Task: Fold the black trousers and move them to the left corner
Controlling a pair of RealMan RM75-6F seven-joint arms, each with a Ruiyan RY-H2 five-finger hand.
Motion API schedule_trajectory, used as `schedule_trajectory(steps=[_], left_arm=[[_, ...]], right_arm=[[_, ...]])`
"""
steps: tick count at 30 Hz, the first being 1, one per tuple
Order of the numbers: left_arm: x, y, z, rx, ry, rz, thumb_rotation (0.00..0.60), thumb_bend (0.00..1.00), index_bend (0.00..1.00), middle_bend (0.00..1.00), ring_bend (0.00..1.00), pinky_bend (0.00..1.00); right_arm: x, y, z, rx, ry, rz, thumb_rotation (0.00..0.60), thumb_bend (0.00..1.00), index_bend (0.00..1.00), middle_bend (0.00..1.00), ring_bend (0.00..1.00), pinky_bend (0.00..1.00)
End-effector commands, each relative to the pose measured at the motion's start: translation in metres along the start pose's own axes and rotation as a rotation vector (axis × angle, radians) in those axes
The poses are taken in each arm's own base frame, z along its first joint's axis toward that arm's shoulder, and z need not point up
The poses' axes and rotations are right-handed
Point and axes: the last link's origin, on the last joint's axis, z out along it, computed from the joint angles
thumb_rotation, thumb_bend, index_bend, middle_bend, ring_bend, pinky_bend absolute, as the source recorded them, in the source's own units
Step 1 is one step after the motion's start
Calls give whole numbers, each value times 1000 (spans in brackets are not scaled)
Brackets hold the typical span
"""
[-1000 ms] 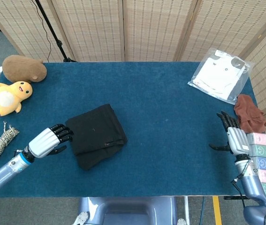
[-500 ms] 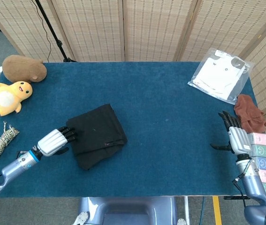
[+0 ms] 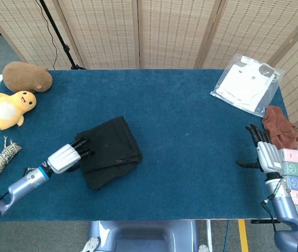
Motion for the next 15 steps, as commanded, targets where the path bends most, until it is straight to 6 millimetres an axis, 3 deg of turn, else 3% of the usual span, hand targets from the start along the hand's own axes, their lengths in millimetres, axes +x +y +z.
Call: schedule_trajectory(steps=[1, 15], left_arm=[[3, -1, -2, 1, 13, 4, 600, 282, 156, 0, 0, 83], [-2, 8, -1, -32, 2, 19, 600, 271, 122, 0, 0, 73]], right_arm=[[0, 0, 0, 0, 1, 3, 600, 0, 0, 0, 0, 11], [0, -1, -1, 3, -5, 6, 600, 0, 0, 0, 0, 11]])
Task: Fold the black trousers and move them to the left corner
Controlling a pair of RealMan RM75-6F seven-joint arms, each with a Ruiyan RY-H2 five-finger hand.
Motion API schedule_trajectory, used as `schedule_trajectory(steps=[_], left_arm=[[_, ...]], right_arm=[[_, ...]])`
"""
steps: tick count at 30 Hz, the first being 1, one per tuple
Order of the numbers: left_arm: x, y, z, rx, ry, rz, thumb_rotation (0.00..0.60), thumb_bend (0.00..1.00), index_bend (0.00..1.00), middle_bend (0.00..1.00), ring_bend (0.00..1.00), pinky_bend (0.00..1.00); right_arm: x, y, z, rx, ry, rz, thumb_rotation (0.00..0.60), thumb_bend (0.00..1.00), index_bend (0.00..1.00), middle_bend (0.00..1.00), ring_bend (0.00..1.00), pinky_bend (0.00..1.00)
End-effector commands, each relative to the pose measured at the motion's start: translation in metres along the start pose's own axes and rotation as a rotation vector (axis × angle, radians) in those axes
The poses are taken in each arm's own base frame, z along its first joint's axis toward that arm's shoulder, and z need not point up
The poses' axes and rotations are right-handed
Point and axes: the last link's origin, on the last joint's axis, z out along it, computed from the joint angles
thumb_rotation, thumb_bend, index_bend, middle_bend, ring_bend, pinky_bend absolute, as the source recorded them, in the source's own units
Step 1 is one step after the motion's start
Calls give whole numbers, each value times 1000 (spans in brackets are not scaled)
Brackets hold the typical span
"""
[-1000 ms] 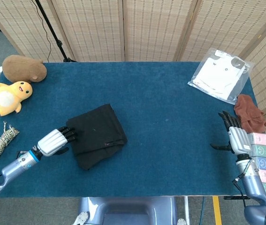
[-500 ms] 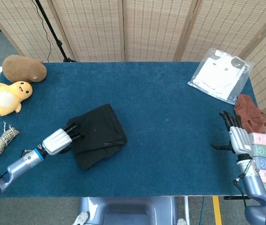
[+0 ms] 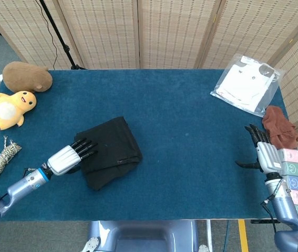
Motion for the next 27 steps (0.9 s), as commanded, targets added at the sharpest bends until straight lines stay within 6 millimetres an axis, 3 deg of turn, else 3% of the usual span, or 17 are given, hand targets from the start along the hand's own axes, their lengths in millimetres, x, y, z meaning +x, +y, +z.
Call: schedule_trajectory(steps=[1, 14, 22, 27], left_arm=[[-2, 1, 1, -2, -7, 9, 600, 271, 122, 0, 0, 73], [-7, 8, 17, 22, 8, 31, 600, 297, 121, 0, 0, 73], [-10, 16, 26, 33, 23, 67, 600, 569, 235, 1, 3, 75], [-9, 17, 29, 35, 40, 75, 600, 672, 337, 101, 111, 157]], right_arm=[[0, 0, 0, 0, 0, 0, 600, 0, 0, 0, 0, 11], [0, 0, 0, 1, -2, -4, 600, 0, 0, 0, 0, 11], [0, -2, -1, 11, 0, -3, 600, 0, 0, 0, 0, 11], [2, -3, -2, 15, 5, 0, 600, 0, 0, 0, 0, 11]])
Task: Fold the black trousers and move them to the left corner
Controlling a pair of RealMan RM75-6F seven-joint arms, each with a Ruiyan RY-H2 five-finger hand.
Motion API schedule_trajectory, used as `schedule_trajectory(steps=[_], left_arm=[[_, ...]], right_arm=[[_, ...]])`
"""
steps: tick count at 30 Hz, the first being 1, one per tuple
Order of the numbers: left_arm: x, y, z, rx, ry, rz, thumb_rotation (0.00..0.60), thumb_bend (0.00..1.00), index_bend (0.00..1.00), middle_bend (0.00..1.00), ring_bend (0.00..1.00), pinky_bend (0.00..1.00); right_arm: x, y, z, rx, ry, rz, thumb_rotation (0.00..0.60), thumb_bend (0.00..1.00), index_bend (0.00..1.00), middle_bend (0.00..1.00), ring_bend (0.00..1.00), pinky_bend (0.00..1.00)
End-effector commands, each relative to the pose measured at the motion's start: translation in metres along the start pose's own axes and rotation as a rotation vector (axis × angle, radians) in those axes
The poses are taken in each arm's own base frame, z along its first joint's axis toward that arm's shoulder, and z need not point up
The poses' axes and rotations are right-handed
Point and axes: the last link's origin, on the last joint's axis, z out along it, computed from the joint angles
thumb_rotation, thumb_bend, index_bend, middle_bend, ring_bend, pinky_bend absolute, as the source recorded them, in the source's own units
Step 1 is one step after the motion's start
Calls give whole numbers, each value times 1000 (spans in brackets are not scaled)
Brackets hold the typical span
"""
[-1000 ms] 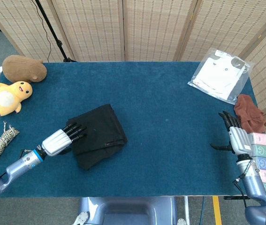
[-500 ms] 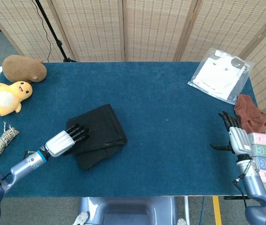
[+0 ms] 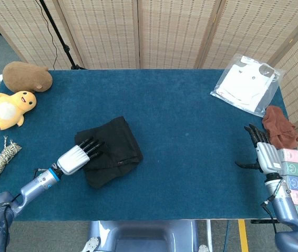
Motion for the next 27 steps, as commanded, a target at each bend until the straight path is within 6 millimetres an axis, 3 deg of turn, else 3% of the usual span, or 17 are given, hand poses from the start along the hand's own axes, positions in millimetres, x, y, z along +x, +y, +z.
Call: schedule_trajectory(steps=[1, 5, 8, 13, 17, 22, 27], left_arm=[[2, 0, 1, 1, 14, 2, 600, 674, 377, 149, 162, 192], [8, -2, 7, 6, 41, 17, 600, 669, 532, 334, 340, 301], [12, -4, 16, 15, 52, 33, 600, 675, 609, 425, 416, 361], [18, -6, 26, 17, 70, 53, 600, 785, 747, 558, 532, 450], [30, -12, 34, 24, 108, 63, 600, 837, 772, 584, 552, 464], [59, -25, 42, 15, 206, 64, 600, 873, 787, 595, 563, 473], [78, -35, 33, -25, 261, 69, 600, 882, 794, 602, 570, 478]], right_arm=[[0, 0, 0, 1, 1, 1, 600, 0, 0, 0, 0, 11], [0, -1, -1, 3, -2, 2, 600, 0, 0, 0, 0, 11], [-1, -1, -1, 5, -6, 1, 600, 0, 0, 0, 0, 11], [1, -1, -1, 6, -1, 4, 600, 0, 0, 0, 0, 11], [1, -1, -2, 6, -3, 5, 600, 0, 0, 0, 0, 11], [0, -2, -1, 9, -7, 6, 600, 0, 0, 0, 0, 11], [-1, -3, -1, 10, -7, 6, 600, 0, 0, 0, 0, 11]])
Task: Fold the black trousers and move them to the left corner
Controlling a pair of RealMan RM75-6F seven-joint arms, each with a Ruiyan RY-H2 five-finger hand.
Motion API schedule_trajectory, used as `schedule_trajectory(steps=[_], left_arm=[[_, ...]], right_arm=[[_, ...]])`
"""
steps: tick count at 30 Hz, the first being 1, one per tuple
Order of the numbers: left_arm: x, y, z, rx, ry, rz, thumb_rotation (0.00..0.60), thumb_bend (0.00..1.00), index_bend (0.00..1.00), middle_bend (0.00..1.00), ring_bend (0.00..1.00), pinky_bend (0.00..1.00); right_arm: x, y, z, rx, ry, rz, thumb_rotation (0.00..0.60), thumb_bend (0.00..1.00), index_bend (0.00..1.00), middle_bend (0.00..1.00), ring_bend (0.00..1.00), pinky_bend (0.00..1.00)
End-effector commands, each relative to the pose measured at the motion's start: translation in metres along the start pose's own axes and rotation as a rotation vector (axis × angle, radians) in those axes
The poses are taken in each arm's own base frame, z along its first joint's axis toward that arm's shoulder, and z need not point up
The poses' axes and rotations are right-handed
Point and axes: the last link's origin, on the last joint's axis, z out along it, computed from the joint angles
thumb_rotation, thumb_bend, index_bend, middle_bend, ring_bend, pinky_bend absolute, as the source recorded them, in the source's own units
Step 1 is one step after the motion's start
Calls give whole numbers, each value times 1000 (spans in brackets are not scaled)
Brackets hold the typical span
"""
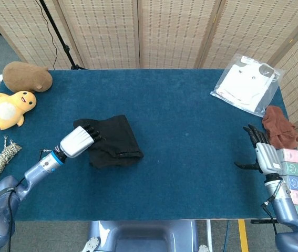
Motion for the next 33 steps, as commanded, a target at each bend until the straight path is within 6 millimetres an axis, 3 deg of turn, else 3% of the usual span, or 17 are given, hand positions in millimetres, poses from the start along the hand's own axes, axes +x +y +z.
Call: schedule_trajectory(steps=[1, 6, 10, 22, 30, 33], left_arm=[[14, -8, -5, -27, 38, -9, 600, 883, 794, 603, 571, 478], [27, -17, -34, -52, 57, -17, 600, 885, 795, 606, 572, 479], [30, -23, -71, -46, 24, -10, 600, 886, 796, 606, 572, 480], [38, -18, -200, 19, -133, -39, 600, 883, 796, 607, 570, 480], [39, -8, -240, 50, -178, -55, 600, 857, 792, 605, 555, 480], [38, -7, -243, 51, -180, -60, 600, 832, 735, 562, 512, 480]], right_arm=[[0, 0, 0, 0, 0, 0, 600, 0, 0, 0, 0, 11], [-2, -1, 0, 4, -7, -2, 600, 0, 0, 0, 0, 11], [-5, -3, 0, 7, -16, -8, 600, 0, 0, 0, 0, 11], [-20, -6, 1, 11, -62, -38, 600, 0, 0, 0, 0, 11], [-25, -9, 1, 19, -77, -48, 600, 0, 0, 0, 0, 11], [-25, -9, 1, 20, -76, -48, 600, 0, 0, 0, 0, 11]])
